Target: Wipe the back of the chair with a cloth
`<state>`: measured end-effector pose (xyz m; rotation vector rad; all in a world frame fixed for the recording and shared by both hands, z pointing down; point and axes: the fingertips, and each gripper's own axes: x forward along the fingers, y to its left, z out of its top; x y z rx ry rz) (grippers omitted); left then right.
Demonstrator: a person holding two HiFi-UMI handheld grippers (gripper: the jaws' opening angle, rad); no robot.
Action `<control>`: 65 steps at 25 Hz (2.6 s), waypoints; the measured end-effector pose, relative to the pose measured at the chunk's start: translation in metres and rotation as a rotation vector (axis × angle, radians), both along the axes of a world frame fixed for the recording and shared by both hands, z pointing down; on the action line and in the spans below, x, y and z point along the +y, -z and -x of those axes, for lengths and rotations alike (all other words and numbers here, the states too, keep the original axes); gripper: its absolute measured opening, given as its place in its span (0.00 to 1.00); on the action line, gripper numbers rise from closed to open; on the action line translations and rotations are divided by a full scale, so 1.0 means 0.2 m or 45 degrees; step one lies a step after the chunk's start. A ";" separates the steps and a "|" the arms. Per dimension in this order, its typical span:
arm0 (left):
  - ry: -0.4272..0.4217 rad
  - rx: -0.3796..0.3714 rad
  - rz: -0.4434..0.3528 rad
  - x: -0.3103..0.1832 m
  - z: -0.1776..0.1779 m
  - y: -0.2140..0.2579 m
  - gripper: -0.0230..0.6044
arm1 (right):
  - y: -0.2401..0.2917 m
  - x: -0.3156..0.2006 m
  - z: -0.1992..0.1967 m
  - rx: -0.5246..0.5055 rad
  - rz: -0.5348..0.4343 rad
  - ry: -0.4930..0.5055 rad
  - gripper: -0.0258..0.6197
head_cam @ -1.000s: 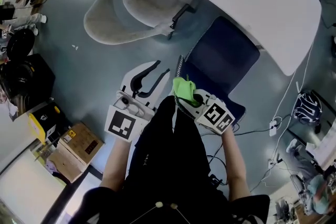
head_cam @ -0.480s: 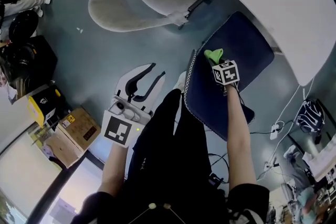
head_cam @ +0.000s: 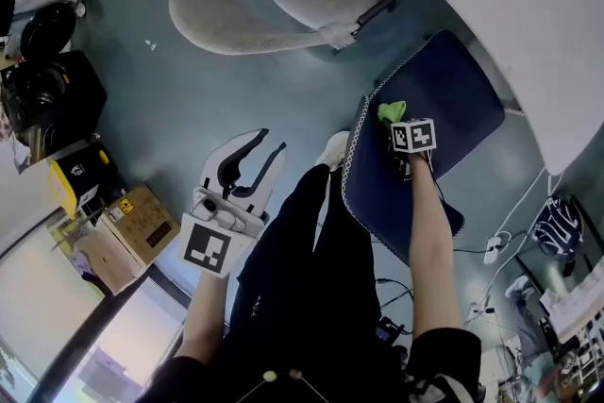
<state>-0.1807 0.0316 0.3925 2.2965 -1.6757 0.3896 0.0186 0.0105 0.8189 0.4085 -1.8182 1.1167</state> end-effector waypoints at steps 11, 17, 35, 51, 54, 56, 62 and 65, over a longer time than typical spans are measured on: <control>-0.003 0.003 -0.016 0.05 -0.01 0.01 0.20 | 0.15 -0.01 0.21 -0.116 -0.105 0.236 0.07; -0.017 0.019 -0.043 0.03 -0.02 0.05 0.20 | 0.29 -0.04 0.25 -0.159 -0.147 0.137 0.07; -0.091 0.033 -0.131 0.02 -0.09 0.20 0.20 | 0.78 -0.06 0.35 -0.365 -0.305 -0.052 0.07; -0.182 0.061 -0.208 -0.01 -0.20 0.37 0.20 | 1.22 0.14 0.56 -0.619 -0.367 0.136 0.07; -0.210 0.069 -0.223 -0.02 -0.24 0.40 0.20 | 1.31 0.17 0.59 -0.668 -0.364 0.174 0.07; -0.229 0.072 -0.231 -0.04 -0.26 0.42 0.20 | 1.41 0.14 0.57 -0.718 -0.378 0.142 0.07; -0.321 0.120 -0.236 -0.06 -0.36 0.46 0.20 | 1.71 0.07 0.43 -0.709 -0.517 0.037 0.07; -0.404 0.158 -0.242 -0.07 -0.45 0.48 0.20 | 1.88 0.05 0.33 -0.661 -0.643 -0.023 0.07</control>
